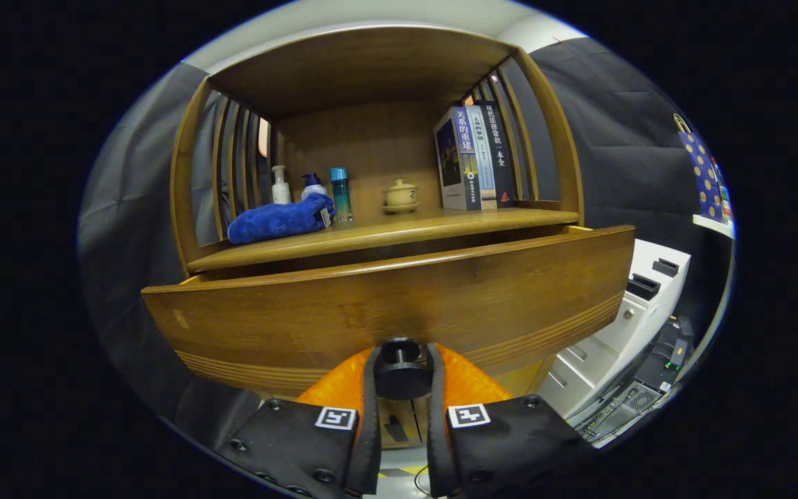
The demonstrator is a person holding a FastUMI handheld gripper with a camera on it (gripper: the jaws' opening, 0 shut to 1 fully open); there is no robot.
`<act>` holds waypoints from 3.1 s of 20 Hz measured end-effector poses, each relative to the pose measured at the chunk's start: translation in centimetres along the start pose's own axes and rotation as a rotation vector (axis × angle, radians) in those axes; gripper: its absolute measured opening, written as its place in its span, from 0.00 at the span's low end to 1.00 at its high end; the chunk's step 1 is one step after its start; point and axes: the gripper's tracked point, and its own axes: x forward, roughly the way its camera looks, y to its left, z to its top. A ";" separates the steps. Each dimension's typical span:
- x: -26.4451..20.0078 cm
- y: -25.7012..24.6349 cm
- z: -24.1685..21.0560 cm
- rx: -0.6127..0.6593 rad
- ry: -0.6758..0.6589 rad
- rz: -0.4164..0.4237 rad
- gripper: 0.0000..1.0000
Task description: Pull open the drawer, take out the items inside it, and place them on the countertop above the cabinet.
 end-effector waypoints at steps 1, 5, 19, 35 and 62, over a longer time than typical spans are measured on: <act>-0.7 -0.2 -0.2 0.001 0.000 -0.002 0.35; -3.2 -0.4 -1.0 0.003 0.007 -0.006 0.35; -9.8 -0.8 -3.4 -0.032 0.032 -0.039 0.35; -13.8 -0.4 1.9 -0.145 0.061 -0.024 0.75; 4.5 2.2 1.6 -0.277 0.774 0.061 0.99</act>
